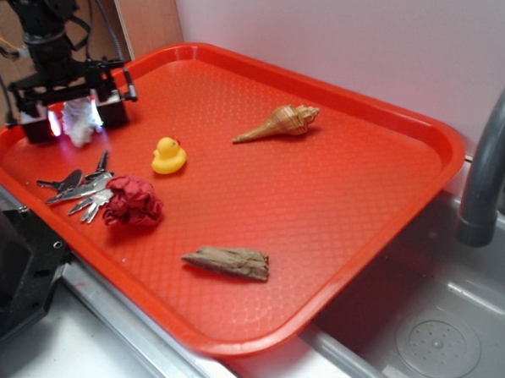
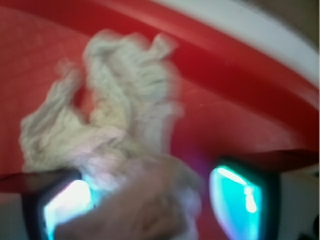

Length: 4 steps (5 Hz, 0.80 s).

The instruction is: Grab the white paper.

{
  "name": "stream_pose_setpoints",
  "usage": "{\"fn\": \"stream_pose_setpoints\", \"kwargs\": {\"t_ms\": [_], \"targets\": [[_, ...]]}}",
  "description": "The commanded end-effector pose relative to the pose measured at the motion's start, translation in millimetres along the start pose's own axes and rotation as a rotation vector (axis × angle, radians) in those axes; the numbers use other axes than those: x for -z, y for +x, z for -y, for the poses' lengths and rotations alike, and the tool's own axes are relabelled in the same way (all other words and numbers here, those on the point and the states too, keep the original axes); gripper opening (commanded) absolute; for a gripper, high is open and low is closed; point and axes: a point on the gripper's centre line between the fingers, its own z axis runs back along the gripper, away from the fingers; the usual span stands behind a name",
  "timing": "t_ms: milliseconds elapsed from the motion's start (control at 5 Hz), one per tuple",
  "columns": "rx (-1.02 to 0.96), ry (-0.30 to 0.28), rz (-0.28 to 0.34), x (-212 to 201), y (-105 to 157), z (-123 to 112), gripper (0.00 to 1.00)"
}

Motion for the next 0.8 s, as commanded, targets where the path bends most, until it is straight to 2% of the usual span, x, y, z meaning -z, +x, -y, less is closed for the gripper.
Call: {"fn": "stream_pose_setpoints", "kwargs": {"t_ms": [0,200,400,600], "targets": [[-0.029,0.084,-0.052,8.8,-27.2,-9.2,0.0],[0.002,0.097,-0.057,-5.1,-23.5,-10.8,0.0],[0.112,0.108,-0.038,-28.8,-21.9,-11.2,0.0],[0.25,0.05,-0.015,-66.7,-42.9,0.6,0.0]]}}
